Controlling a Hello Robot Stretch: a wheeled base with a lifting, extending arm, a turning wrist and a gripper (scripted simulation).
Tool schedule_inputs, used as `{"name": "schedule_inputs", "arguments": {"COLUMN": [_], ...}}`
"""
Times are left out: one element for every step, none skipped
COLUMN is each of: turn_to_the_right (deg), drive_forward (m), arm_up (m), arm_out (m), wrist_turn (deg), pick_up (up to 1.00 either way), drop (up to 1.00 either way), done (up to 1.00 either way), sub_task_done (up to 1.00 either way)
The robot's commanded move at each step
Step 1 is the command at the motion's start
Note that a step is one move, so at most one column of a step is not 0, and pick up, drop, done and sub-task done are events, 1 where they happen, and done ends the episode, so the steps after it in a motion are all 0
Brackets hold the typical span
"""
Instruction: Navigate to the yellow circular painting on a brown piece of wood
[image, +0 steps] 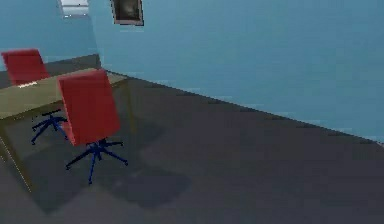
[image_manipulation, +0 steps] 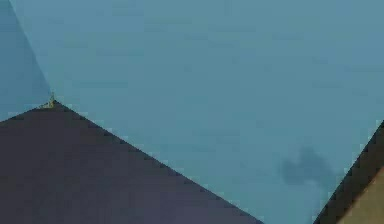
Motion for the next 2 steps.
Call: {"name": "schedule_inputs", "arguments": {"turn_to_the_right": [0.0,3.0], "drive_forward": [1.0,0.0], "arm_up": [0.0,0.0], "arm_out": [0.0,0.0], "wrist_turn": [0.0,0.0], "pick_up": [0.0,0.0], "drop": [0.0,0.0], "done": [0.0,0.0], "sub_task_done": [0.0,0.0]}}
